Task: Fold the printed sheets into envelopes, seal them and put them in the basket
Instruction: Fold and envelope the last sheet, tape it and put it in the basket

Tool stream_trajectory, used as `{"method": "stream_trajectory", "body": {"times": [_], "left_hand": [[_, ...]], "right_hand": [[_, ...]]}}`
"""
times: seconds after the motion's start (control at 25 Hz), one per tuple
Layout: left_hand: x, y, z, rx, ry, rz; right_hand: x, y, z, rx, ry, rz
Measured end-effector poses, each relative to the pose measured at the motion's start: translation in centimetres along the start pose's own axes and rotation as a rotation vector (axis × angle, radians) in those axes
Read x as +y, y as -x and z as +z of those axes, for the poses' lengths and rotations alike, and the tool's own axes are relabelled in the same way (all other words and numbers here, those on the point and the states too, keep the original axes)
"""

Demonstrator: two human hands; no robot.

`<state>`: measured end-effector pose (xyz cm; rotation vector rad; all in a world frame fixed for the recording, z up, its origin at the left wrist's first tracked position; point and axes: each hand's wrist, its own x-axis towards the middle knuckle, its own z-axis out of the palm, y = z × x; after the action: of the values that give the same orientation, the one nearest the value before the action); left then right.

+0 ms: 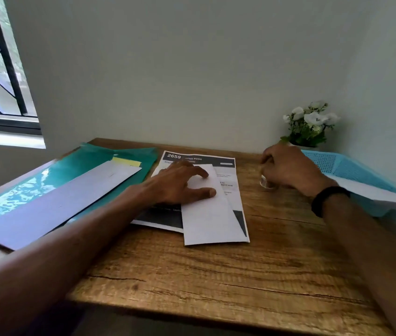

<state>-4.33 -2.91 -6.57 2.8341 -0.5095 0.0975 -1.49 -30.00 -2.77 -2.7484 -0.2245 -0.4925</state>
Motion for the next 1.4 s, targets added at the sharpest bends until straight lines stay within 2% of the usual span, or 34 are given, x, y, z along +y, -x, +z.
{"method": "stream_trajectory", "body": {"times": [0.08,0.24,0.32,0.4,0.48,0.6,0.76,1.0,1.12,1.4], "left_hand": [[-0.2,-0.1,0.0,0.042,0.002,0.021],[-0.3,0.1,0.0,0.298,0.076,0.143],[-0.4,0.1,-0.1,0.414,0.150,0.210],[-0.1,0.1,-0.2,0.473,0.200,0.264],[0.6,0.4,-0.2,0.518,0.269,0.286],[1.3,0.6,-0.4,0.617,0.349,0.314],[1.3,0.6,-0.7,0.658,0.409,0.298],[1.5,0.8,-0.9,0.678,0.497,0.264],[1.7,0.8,-0.9,0.680,0.588,0.231],[1.6,0.5,-1.1,0.522,0.867,0.094]], "right_hand": [[0.6,-0.2,1.0,-0.184,0.114,0.078],[1.2,-0.5,1.5,-0.128,0.041,0.089],[0.6,-0.2,1.0,-0.116,-0.166,0.047],[-0.9,0.7,0.9,-0.119,-0.600,0.003],[-2.6,1.8,0.9,-0.151,-0.907,-0.001],[-3.8,2.4,1.6,-0.185,-1.045,-0.037],[-3.8,2.4,1.6,-0.304,-1.189,-0.058],[-3.1,2.0,2.5,-0.192,-1.067,-0.122],[-3.6,2.2,2.5,-0.157,-1.137,-0.152],[-3.8,2.4,2.7,-0.122,-1.023,-0.215]]}}
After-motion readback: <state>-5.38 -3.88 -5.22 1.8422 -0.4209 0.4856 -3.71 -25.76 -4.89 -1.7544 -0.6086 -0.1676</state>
